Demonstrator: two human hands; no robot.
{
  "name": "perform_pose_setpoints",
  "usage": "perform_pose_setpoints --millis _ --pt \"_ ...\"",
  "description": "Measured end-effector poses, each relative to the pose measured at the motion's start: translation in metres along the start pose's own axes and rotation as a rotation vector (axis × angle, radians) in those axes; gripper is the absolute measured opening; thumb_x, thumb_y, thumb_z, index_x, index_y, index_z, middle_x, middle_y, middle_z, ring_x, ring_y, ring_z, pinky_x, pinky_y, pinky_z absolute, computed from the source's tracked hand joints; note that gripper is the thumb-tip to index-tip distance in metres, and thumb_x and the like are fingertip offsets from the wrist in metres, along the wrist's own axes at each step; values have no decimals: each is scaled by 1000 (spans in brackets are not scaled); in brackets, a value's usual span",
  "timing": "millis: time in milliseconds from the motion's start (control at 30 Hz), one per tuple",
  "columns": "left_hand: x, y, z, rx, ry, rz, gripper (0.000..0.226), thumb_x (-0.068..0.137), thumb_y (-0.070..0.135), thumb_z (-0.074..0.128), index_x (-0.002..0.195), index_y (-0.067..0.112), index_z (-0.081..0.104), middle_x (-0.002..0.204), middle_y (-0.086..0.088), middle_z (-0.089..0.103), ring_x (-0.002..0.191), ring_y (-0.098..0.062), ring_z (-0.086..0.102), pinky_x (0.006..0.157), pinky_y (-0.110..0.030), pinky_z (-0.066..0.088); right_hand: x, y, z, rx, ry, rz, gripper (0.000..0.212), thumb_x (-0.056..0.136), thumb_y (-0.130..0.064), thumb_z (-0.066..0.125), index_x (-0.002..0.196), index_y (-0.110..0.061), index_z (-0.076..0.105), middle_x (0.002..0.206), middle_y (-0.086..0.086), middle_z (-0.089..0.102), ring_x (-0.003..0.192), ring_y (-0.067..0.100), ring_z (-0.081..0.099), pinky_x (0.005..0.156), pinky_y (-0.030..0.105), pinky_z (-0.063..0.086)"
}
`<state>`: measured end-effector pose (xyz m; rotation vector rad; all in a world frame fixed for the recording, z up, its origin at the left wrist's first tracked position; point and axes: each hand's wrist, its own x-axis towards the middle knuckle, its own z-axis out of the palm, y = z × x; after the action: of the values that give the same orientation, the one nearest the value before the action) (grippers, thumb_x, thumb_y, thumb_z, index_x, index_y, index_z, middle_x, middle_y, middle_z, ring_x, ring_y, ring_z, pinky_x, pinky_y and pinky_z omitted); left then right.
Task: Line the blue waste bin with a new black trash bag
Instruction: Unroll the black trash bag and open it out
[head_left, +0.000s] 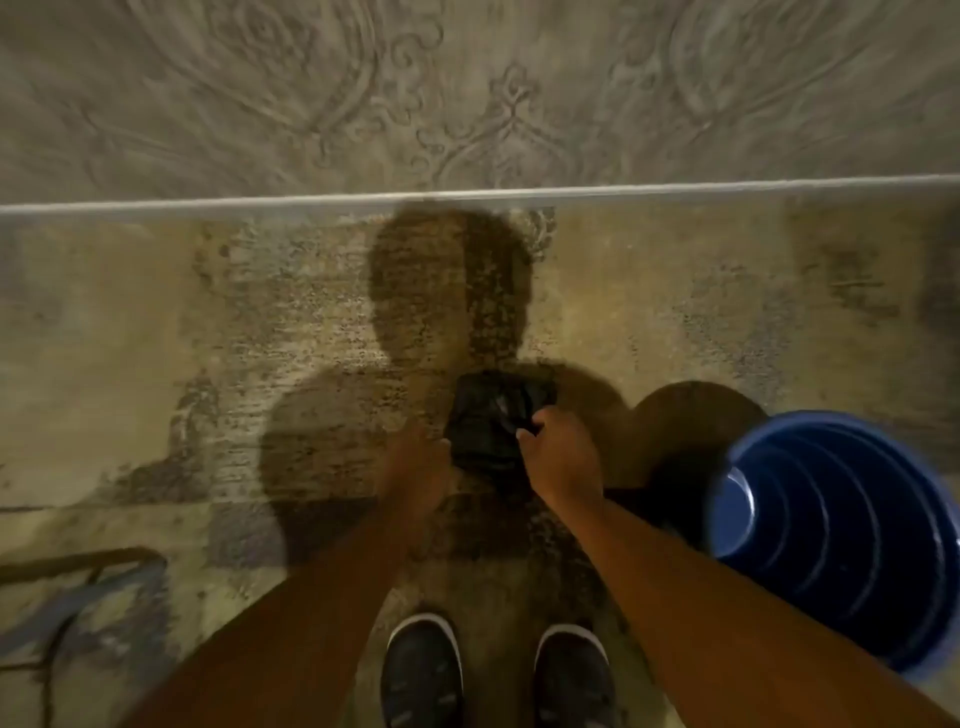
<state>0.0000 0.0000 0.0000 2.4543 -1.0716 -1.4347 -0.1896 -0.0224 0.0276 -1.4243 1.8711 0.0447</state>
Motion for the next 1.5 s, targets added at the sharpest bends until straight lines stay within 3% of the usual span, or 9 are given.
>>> perform_pose_setpoints --millis 133,267,433,633,967,1200,1300,1400,1500 --pt "29 5 11 50 10 -5 28 101 33 57 100 8 69 109 -15 70 96 -33 67 87 -44 57 34 -1 21 -134 143 -25 42 105 -44 57 135 -15 60 129 10 62 116 32 63 93 46 54" --pt "39 12 21 68 33 6 39 102 29 57 65 16 50 73 -11 56 65 -25 56 59 -35 42 50 -2 36 -217 183 -56 32 105 -40 59 126 -18 66 121 8 62 110 31 63 94 44 46" --pt "14 15 21 -63 108 -11 37 101 25 60 66 15 55 77 -19 60 72 -35 61 72 -48 55 27 -2 44 -81 280 -105 16 100 -30 67 107 -16 70 106 9 63 96 34 63 85 47 47" --pt "-39 38 -8 -690 -27 -260 35 103 40 57 99 10 75 95 -13 78 82 -28 76 73 -41 62 -24 -16 19 30 218 -292 18 98 -22 61 104 -7 69 108 13 75 102 35 71 85 49 54" --pt "-154 94 -91 -1052 -503 -272 55 98 46 67 139 11 65 136 -16 70 126 -36 67 108 -51 51 -162 -57 -77 -12 233 -722 42 84 -16 72 122 2 71 125 20 75 116 36 72 97 50 57" --pt "-228 132 -136 -891 -368 -401 40 100 34 66 126 4 71 120 -22 76 112 -41 72 103 -54 55 -256 -70 -149 -318 65 -919 23 80 -34 80 99 -20 81 136 2 73 130 19 66 111 45 52" --pt "-253 149 -155 -868 -306 -391 34 100 30 67 123 6 73 117 -21 77 109 -41 73 101 -58 56 -292 -73 -168 -374 -52 -985 21 89 -37 64 97 -25 80 144 -2 68 138 16 58 121 42 37" --pt "-286 169 -173 -842 -193 -233 21 101 27 66 112 12 76 109 -16 79 102 -38 75 94 -58 60 -327 -76 -197 -159 54 -939 21 91 -43 67 104 -29 77 138 -10 70 129 8 61 115 37 43" --pt "-322 183 -185 -558 42 55 31 98 38 67 85 10 68 86 -22 73 78 -37 74 77 -51 63 -349 -104 -240 324 168 -489 37 92 -61 65 119 -37 70 118 -20 69 109 -4 62 97 26 49"
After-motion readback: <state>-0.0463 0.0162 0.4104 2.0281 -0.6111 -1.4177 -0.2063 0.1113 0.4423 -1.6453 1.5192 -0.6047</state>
